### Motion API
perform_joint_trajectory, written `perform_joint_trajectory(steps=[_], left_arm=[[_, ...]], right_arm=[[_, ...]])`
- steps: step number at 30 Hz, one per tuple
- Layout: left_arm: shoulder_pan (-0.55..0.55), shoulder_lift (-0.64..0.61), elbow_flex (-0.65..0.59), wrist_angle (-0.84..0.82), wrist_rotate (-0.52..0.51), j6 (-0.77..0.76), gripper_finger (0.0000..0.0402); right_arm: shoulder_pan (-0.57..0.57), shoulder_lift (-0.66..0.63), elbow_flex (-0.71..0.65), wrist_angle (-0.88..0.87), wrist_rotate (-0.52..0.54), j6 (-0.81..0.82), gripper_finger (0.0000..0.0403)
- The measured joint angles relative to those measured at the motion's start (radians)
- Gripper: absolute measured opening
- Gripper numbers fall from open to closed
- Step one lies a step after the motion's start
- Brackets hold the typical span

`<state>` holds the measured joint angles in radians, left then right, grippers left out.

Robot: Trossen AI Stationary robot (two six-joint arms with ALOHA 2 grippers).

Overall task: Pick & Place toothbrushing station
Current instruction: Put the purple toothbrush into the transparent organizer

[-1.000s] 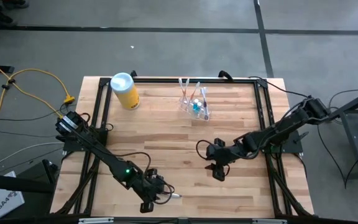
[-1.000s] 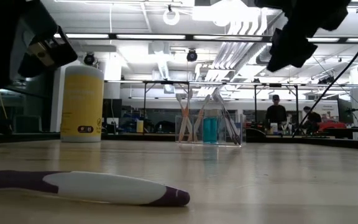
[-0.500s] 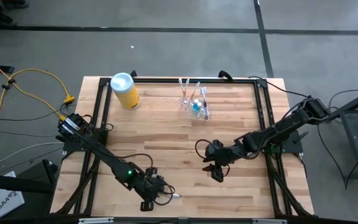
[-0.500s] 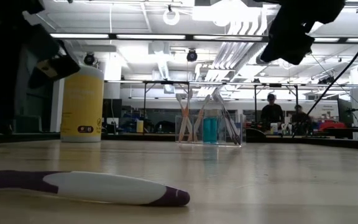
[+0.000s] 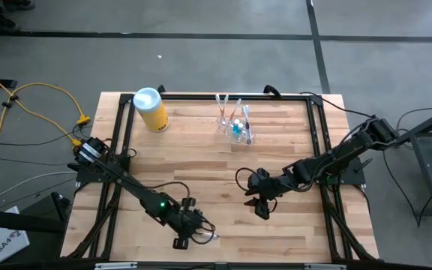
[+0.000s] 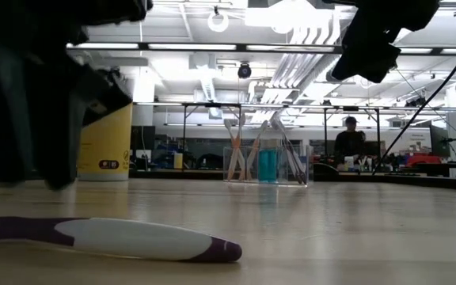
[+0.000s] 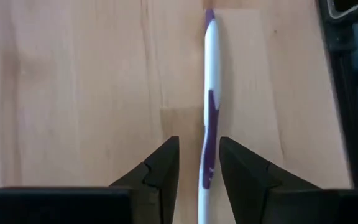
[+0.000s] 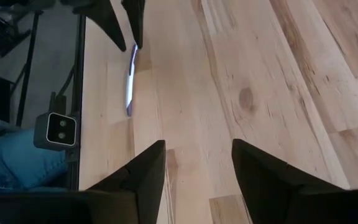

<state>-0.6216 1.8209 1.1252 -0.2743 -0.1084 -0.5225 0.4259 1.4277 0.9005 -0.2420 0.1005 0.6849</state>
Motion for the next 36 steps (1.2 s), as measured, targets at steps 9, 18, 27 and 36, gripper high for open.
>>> perform_joint_trajectory(steps=[9, 18, 27, 36], left_arm=[[0.0, 0.039, 0.0, 0.055, 0.037, 0.007, 0.011], [0.0, 0.058, 0.0, 0.096, 0.068, 0.008, 0.011], [0.005, 0.087, 0.001, 0.119, 0.062, 0.011, 0.011], [0.02, 0.119, 0.006, 0.073, 0.075, 0.012, 0.011]], right_arm=[[0.0, 0.0, 0.0, 0.0, 0.001, 0.002, 0.0177], [0.0, 0.0, 0.0, 0.008, 0.001, 0.003, 0.0177], [0.0, 0.0, 0.0, 0.008, 0.0, 0.003, 0.0177], [0.01, 0.0, 0.0, 0.008, -0.003, 0.003, 0.0177]])
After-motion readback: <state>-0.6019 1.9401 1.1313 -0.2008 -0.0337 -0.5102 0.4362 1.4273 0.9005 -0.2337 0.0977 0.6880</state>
